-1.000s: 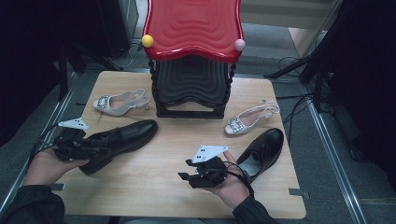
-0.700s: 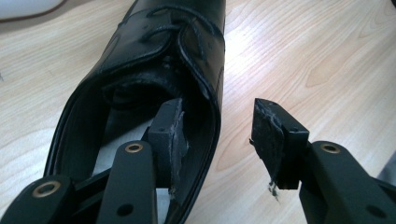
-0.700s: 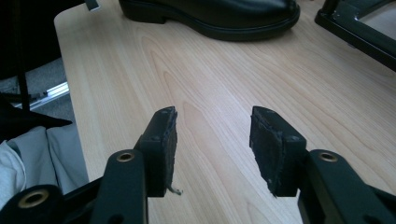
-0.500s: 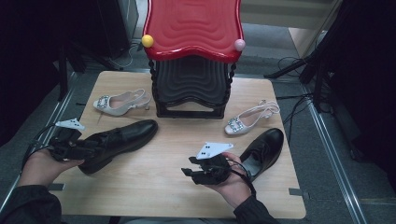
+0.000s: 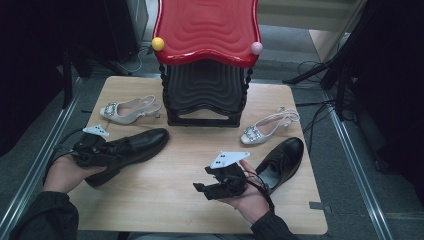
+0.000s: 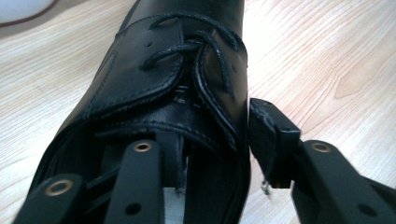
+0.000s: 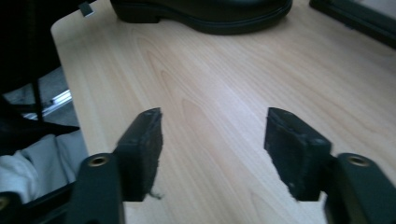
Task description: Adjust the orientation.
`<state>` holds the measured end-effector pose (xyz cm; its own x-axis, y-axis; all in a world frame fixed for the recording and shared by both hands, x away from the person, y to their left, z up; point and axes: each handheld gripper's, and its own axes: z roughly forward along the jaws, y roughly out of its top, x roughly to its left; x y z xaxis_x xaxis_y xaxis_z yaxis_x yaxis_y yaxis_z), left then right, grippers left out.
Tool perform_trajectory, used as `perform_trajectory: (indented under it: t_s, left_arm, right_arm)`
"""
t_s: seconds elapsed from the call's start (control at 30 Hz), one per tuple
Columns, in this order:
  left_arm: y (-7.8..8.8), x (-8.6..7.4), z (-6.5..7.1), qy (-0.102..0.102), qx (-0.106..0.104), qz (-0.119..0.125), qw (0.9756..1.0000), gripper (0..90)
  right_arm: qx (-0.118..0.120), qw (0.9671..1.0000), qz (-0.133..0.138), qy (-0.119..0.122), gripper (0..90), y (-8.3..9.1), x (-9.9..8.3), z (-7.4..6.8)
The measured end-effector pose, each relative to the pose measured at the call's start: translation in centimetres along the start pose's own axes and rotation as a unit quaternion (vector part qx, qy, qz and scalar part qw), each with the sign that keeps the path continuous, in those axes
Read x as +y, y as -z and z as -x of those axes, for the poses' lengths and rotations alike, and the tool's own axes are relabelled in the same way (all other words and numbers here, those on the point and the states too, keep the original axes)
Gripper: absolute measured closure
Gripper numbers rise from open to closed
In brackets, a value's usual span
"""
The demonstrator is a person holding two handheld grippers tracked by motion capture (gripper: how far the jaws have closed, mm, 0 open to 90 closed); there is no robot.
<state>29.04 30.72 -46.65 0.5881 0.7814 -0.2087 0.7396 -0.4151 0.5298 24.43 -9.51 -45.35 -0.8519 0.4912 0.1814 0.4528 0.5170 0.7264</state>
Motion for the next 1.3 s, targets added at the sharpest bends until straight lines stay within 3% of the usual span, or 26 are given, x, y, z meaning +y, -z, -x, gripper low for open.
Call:
perform_trajectory:
  t_s: [0.1, 0.2, 0.33, 0.5, 0.63, 0.77, 0.93, 1.1, 1.3]
  left_arm:
    - [-0.1, 0.1, -0.1, 0.0, -0.013, 0.001, 0.9999, 68.8]
    - [-0.2, 0.4, -0.1, -0.001, -0.028, 0.002, 0.9996, 75.6]
    - [-0.2, 0.8, 0.1, -0.001, -0.028, 0.004, 0.9996, 80.1]
    - [0.2, 1.4, 0.5, -0.006, -0.023, 0.01, 0.9997, 81.2]
    - [0.6, 2.0, 1.0, -0.007, -0.036, 0.026, 0.999, 81.5]
    - [0.6, 2.9, 2.1, -0.016, -0.045, 0.035, 0.9982, 81.4]
    - [0.3, 4.1, 3.5, -0.027, -0.053, 0.04, 0.9974, 81.4]
    - [-0.7, 5.1, 4.9, -0.042, -0.06, 0.034, 0.9968, 81.5]
    - [-2.3, 6.3, 6.7, -0.058, -0.073, 0.021, 0.9955, 81.5]
  right_arm:
    - [-0.007, 0.9998, -0.006, -0.015, 19.1, 0.0, 0.1, 0.1]
    - [-0.014, 0.9997, -0.004, -0.018, 15.7, 0.0, 0.0, 0.2]
    - [-0.019, 0.9996, 0.004, -0.021, 13.2, 0.3, 0.1, 0.2]
    - [-0.022, 0.9997, 0.011, 0.008, 3.8, 0.5, -0.1, 0.0]
    - [-0.031, 0.999, 0.019, 0.026, 3.8, 0.6, -0.2, -0.4]
    - [-0.05, 0.9982, 0.017, 0.027, 3.9, 0.5, -0.3, -0.6]
    - [-0.055, 0.9978, 0.019, 0.03, 3.9, 0.6, -0.4, -0.8]
    - [-0.069, 0.9972, 0.022, 0.021, 8.1, 0.8, -0.5, -0.8]
    - [-0.073, 0.9962, 0.023, 0.04, 8.2, 0.8, -0.7, -1.4]
